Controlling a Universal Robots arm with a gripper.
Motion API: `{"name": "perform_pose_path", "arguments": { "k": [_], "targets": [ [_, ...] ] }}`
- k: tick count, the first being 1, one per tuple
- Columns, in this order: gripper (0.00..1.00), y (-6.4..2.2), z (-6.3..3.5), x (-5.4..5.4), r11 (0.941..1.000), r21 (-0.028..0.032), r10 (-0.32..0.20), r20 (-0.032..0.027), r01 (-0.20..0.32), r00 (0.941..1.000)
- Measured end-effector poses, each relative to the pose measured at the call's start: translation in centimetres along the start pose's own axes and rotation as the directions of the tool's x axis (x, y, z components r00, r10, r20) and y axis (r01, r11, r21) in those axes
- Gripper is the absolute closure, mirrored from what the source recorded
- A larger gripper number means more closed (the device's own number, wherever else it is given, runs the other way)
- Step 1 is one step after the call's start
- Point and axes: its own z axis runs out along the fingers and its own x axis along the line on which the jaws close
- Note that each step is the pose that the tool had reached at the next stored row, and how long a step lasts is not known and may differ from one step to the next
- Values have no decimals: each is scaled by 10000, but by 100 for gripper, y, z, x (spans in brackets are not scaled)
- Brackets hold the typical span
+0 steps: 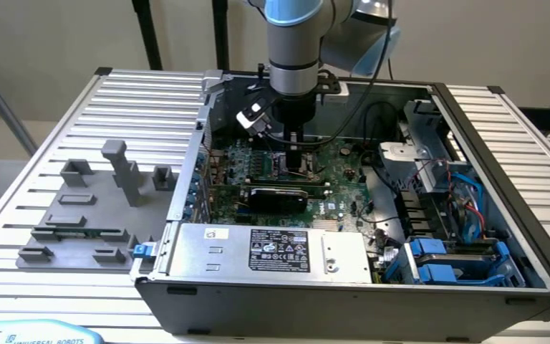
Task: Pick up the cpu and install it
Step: 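Place the cpu into insertion slot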
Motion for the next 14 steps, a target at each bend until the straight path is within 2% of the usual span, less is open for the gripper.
{"name": "perform_pose_path", "arguments": {
  "k": [6,14],
  "targets": [
    [45,-14,14,4,10000,-32,1,-4,-1,10000],
    [45,-16,20,5,10000,-35,1,-3,-1,10000]
  ]
}}
